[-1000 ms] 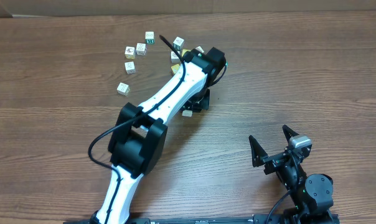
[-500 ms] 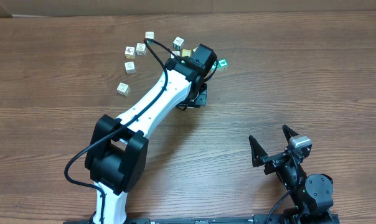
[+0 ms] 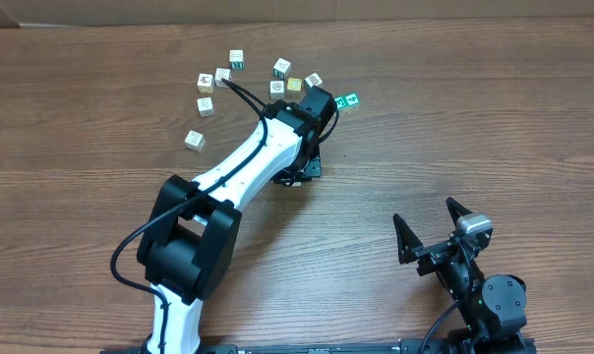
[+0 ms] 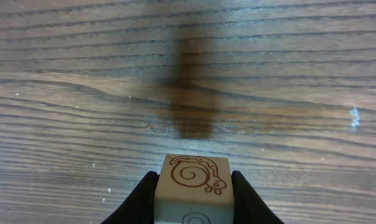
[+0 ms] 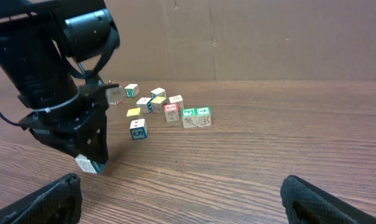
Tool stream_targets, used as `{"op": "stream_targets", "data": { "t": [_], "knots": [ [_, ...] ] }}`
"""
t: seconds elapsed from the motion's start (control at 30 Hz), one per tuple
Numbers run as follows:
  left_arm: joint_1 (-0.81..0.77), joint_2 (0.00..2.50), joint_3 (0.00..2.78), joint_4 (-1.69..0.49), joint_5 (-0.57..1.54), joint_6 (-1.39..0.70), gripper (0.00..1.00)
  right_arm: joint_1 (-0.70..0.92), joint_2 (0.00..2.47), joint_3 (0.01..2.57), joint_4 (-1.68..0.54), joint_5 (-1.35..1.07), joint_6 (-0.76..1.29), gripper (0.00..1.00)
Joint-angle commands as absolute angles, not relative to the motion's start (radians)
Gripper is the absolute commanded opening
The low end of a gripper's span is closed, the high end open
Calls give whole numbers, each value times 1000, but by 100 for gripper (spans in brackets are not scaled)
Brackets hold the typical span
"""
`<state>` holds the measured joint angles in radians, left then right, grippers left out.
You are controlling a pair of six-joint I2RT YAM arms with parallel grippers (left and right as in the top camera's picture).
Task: Form a circle
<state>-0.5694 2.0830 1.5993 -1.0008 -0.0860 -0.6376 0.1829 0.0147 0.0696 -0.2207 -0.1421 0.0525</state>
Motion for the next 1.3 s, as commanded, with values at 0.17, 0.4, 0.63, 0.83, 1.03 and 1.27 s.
{"op": "stream_targets", "data": {
  "t": [0.17,0.4,0.63,0.83,1.03,1.27],
  "knots": [
    [-561,2120,1591,-964,-92,-745,18,175,3,67,-215,-144,56,100],
    [-561,2121,1591,-963,-116,-859,18,175,3,67,-215,-144,56,100],
    [-561,2131,1591,-961,-138,-892,17,175,3,67,-215,-143,56,100],
    [-561,2171,1591,-956,-131,-898,18,175,3,67,-215,-144,56,100],
    [-560,2177,1591,-952,-132,-905,22,175,3,67,-215,-144,56,100],
    [-545,2177,1591,-960,-138,-985,24,175,3,67,-215,-144,56,100]
  ]
}}
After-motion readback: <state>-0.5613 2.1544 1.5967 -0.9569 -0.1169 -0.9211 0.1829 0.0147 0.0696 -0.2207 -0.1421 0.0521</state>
